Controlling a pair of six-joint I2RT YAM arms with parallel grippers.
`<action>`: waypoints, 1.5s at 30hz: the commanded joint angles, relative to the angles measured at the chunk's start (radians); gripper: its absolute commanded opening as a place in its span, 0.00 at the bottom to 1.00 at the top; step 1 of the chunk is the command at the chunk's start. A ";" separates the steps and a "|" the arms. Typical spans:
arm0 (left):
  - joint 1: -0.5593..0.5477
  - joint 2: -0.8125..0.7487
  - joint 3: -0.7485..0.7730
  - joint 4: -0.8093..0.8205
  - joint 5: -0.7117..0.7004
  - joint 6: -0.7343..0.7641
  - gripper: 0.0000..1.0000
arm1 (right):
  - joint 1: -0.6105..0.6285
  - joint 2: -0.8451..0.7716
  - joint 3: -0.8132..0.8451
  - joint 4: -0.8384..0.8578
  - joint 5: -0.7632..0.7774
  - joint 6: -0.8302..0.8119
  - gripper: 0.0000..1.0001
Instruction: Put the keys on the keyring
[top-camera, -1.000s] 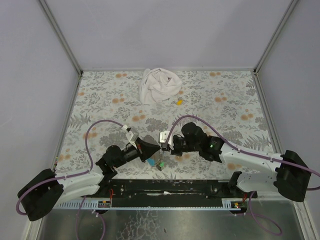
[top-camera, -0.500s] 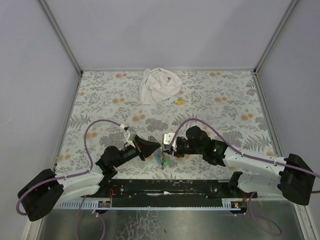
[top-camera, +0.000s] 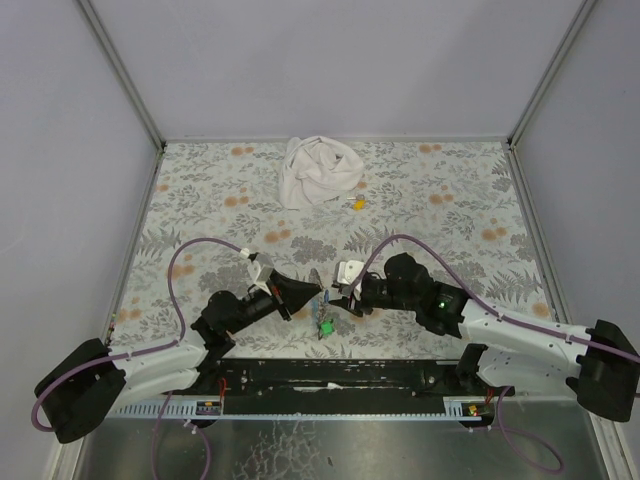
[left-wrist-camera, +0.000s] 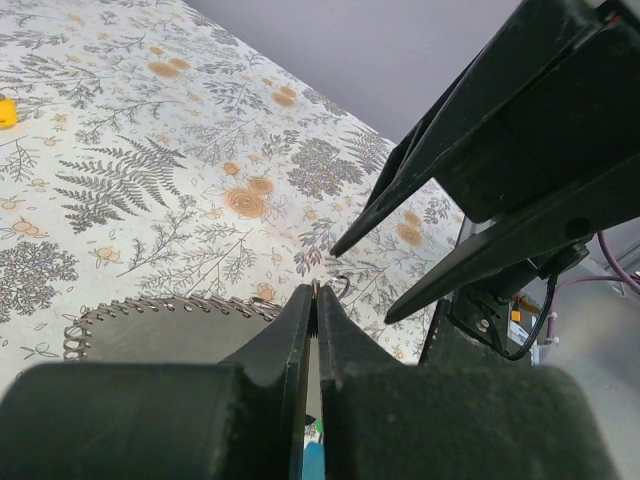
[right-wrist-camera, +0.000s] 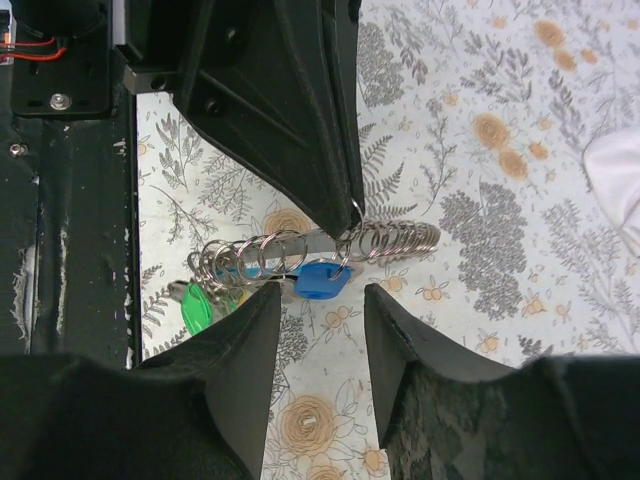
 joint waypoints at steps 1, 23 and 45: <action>0.002 -0.004 0.041 0.084 -0.007 0.029 0.00 | 0.008 0.037 0.042 0.053 0.027 0.066 0.46; 0.002 0.011 0.036 0.127 0.018 0.048 0.00 | 0.009 0.074 0.009 0.174 0.086 0.151 0.38; -0.004 0.048 -0.035 0.332 -0.137 -0.031 0.00 | 0.009 0.103 0.002 0.159 0.034 0.108 0.00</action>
